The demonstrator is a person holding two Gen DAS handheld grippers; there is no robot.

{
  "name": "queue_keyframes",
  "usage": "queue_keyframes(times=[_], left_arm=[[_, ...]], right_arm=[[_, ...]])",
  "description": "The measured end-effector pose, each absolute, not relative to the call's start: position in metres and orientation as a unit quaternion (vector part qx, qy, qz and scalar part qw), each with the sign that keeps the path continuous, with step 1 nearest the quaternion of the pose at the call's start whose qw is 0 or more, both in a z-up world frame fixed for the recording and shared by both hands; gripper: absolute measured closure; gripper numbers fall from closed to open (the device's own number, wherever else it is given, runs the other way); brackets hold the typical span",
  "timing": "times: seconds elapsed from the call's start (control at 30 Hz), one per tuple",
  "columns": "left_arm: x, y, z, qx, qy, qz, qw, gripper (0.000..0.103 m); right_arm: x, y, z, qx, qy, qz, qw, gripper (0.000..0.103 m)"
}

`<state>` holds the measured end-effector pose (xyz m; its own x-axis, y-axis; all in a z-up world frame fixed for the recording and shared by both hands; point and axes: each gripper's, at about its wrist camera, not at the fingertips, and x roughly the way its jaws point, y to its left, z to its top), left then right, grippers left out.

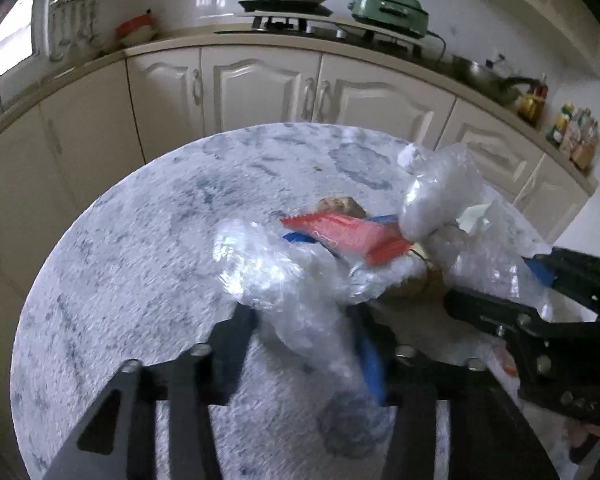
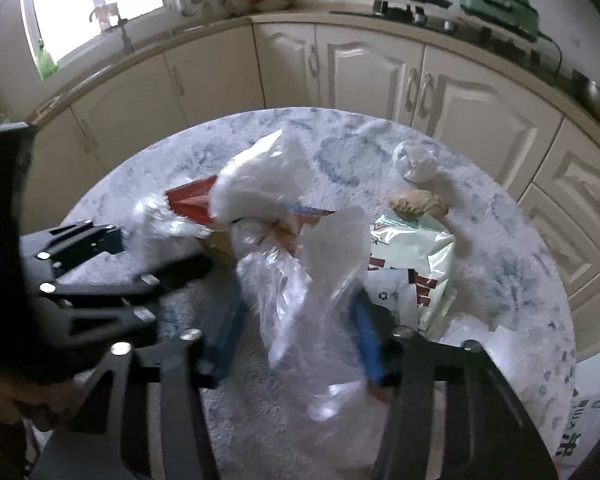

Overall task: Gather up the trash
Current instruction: 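Grasp a white plastic bag with the right tool while the left tool grasps clear plastic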

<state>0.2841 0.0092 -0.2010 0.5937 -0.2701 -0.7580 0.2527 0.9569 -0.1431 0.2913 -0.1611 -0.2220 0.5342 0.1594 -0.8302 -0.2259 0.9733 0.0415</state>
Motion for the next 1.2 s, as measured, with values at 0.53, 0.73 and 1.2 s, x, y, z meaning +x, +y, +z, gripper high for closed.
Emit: queue_keyframes(times=[0.53,0.73,1.2], left_arm=[[0.252,0.043,-0.198,-0.028,0.417,-0.112,0.901,0.029],[0.282,0.039,-0.186,-0.040,0.388,-0.107,0.914,0.008],[0.263,0.041,-0.196,-0.082,0.387,-0.163,0.904,0.079]], right_arm=[[0.233,-0.180,-0.215,0.026,0.481,0.135,0.866,0.071],[0.239,-0.180,-0.216,0.025,0.482,0.133,0.866,0.071],[0.242,-0.190,-0.217,0.061,0.478,0.140,0.865,0.078]])
